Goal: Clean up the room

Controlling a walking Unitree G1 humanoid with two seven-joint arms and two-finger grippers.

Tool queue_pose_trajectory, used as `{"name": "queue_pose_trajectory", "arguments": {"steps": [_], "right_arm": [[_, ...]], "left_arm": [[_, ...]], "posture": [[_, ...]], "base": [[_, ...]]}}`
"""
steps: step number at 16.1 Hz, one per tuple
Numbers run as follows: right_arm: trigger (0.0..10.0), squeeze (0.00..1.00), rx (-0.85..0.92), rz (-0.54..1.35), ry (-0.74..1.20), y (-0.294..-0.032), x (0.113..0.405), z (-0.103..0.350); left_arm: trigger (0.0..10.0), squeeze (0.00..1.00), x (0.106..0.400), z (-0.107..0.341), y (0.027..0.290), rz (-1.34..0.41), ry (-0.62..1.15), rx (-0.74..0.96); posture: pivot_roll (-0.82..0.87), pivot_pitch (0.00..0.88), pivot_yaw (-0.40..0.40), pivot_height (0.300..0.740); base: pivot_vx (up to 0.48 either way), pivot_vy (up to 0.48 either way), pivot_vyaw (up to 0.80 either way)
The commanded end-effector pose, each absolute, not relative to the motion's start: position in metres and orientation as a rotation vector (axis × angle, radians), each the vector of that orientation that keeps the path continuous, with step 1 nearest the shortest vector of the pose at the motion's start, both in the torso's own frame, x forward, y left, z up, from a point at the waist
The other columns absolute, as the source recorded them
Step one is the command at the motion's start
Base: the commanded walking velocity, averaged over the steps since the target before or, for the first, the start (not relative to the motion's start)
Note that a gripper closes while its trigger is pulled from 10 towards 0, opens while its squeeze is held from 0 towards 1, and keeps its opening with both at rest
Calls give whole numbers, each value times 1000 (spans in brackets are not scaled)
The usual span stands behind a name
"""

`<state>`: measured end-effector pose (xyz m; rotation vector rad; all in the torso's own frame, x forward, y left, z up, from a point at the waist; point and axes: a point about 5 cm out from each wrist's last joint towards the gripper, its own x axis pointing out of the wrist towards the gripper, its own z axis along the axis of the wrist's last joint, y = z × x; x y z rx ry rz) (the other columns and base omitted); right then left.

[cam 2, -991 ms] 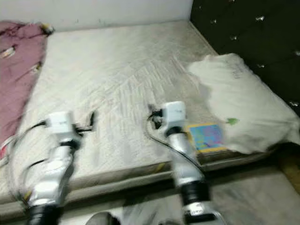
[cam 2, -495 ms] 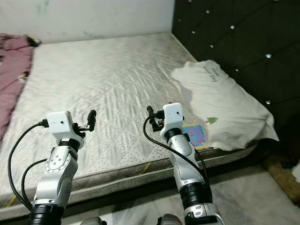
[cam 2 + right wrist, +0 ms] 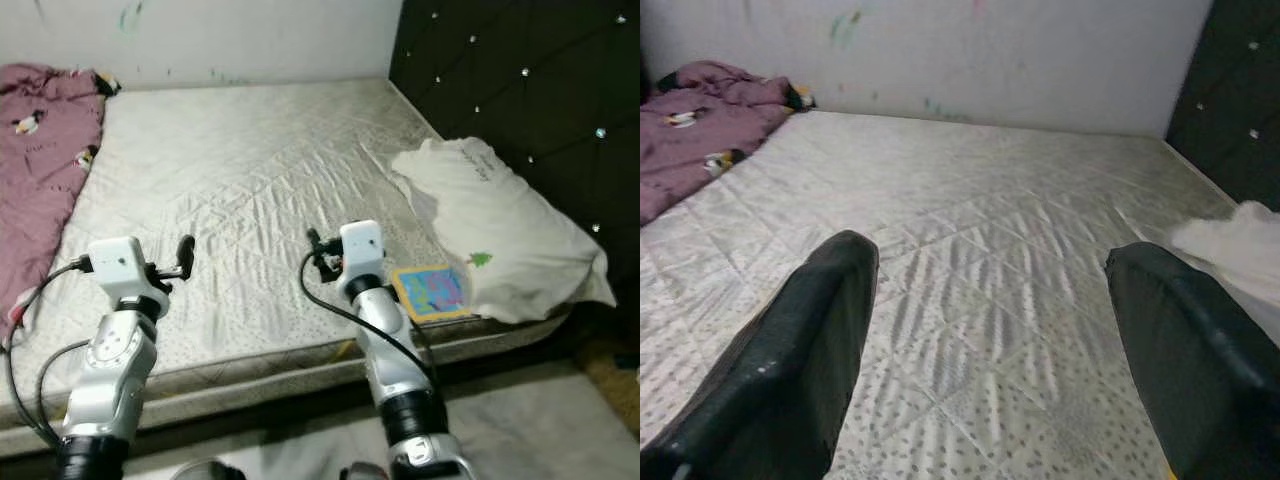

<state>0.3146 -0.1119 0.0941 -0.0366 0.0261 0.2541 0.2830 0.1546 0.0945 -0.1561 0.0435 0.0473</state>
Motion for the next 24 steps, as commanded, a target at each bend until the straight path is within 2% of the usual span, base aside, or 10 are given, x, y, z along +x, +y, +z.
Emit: {"name": "queue_pose_trajectory", "arguments": {"steps": [1,3,7,24], "right_arm": [[10000,0,-26,257,23,-112,317,98],[10000,0,-34,257,31,-112,317,97],[10000,0,-40,258,35,-112,318,97],[10000,0,-65,288,33,-109,319,96]], "left_arm": [[10000,0,283,93,154,47,54,-153],[10000,0,283,93,154,52,55,-160],[10000,0,284,93,155,61,56,-169],[10000,0,286,92,154,67,57,-176]], "posture": [[43,28,5,740],[41,28,4,740],[40,26,1,740],[42,7,-5,740]], "base": [[0,480,0],[0,478,0],[0,479,-695],[0,480,35]]}}
